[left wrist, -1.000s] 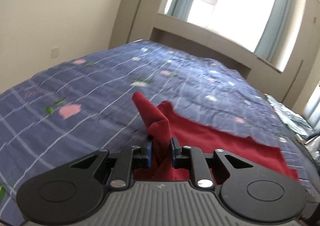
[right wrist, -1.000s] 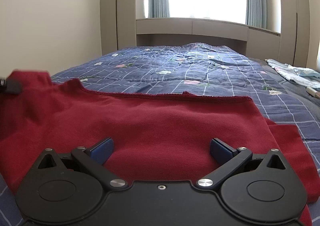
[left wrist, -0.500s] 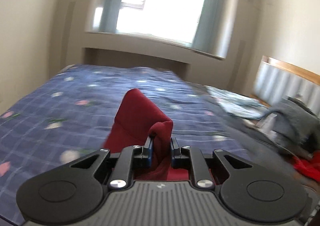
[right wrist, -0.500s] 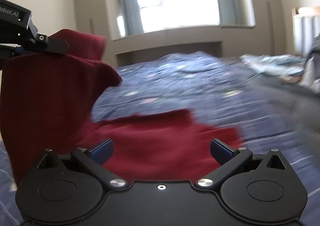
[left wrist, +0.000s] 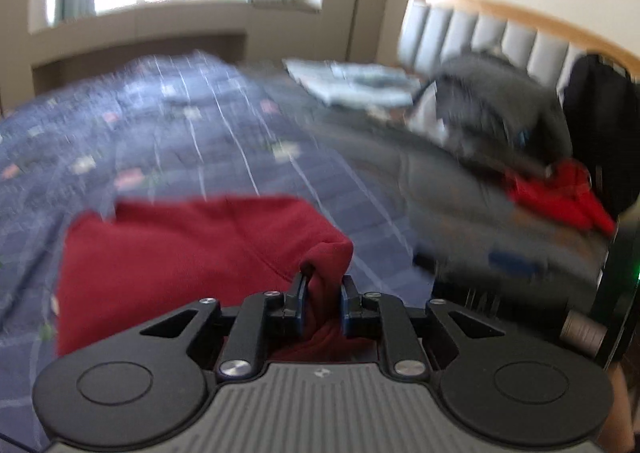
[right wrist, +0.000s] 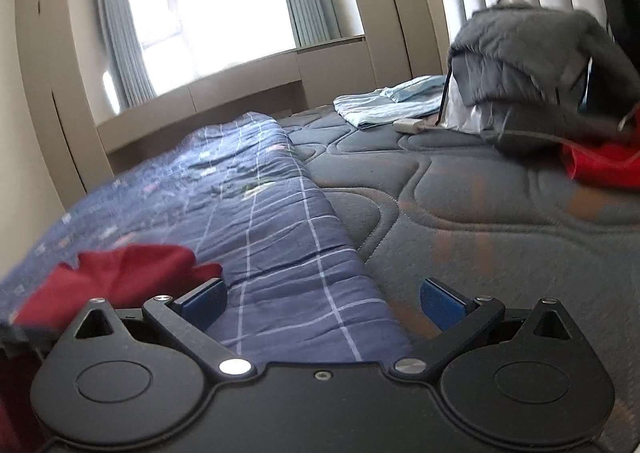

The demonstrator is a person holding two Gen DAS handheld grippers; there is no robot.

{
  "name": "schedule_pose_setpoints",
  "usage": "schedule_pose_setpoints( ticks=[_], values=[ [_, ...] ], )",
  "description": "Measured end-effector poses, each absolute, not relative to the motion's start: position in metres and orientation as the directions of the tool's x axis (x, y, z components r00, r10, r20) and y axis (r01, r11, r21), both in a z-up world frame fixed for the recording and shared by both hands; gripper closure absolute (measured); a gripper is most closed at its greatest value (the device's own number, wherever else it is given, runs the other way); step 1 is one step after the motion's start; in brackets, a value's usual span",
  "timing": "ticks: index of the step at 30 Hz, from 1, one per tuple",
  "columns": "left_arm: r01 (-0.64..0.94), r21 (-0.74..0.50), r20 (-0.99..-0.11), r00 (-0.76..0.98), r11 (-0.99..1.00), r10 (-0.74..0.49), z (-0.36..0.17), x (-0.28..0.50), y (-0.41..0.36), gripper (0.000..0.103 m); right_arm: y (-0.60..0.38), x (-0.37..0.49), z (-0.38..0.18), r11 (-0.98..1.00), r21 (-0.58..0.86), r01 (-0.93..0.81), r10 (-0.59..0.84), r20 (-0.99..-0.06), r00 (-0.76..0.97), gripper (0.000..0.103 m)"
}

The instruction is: Fold small clothes

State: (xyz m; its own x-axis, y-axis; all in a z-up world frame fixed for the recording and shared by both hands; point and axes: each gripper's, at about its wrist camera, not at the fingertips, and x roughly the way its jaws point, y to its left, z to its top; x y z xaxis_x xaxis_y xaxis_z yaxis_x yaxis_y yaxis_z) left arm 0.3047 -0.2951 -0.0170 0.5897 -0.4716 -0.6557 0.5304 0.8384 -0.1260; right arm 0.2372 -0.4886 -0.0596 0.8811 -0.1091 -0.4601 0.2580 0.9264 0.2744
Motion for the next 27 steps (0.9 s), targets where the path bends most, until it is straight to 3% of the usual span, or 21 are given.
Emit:
schedule_pose_setpoints(
  ticks=[2,4,6,12,16,23,24,27],
  values=[
    [0.534,-0.143,-0.677,0.562,0.833,-0.476,-0.025,0.301,-0.293,0.08,-0.491,0.238,-0.062,0.919,0.305,0.248,-0.088,-0.456,0.886,0.0],
    [0.53,-0.18,-0.671,0.55,0.829,-0.497,-0.027,0.299,-0.288,0.064,-0.492,0.238,-0.062,0.916,0.325,0.234,-0.067,-0.452,0.89,0.0],
    [0.518,-0.223,-0.66,0.543,0.826,-0.519,-0.025,0.297,-0.28,0.029,-0.493,0.245,-0.061,0.914,0.341,0.219,-0.047,-0.447,0.893,0.0],
    [0.457,-0.242,-0.633,0.594,0.856,-0.496,-0.012,0.293,-0.251,0.005,-0.49,0.254,-0.06,0.881,0.452,0.138,0.066,-0.406,0.911,0.0],
    [0.339,-0.214,-0.61,0.686,0.916,-0.397,-0.006,0.299,-0.225,0.0,-0.483,0.261,-0.059,0.834,0.548,0.059,0.172,-0.361,0.917,0.0],
    [0.014,-0.126,-0.658,0.747,0.992,-0.094,-0.025,0.308,-0.161,0.0,-0.455,0.272,-0.058,0.759,0.652,0.0,0.281,-0.327,0.902,0.001],
    [-0.006,-0.138,-0.667,0.74,0.99,-0.089,-0.029,0.307,-0.154,0.0,-0.448,0.274,-0.057,0.77,0.639,-0.001,0.284,-0.341,0.896,0.005],
    [-0.032,-0.174,-0.702,0.705,0.984,-0.102,-0.04,0.302,-0.138,0.001,-0.432,0.276,-0.051,0.824,0.567,0.012,0.258,-0.394,0.882,0.029]
  ],
)
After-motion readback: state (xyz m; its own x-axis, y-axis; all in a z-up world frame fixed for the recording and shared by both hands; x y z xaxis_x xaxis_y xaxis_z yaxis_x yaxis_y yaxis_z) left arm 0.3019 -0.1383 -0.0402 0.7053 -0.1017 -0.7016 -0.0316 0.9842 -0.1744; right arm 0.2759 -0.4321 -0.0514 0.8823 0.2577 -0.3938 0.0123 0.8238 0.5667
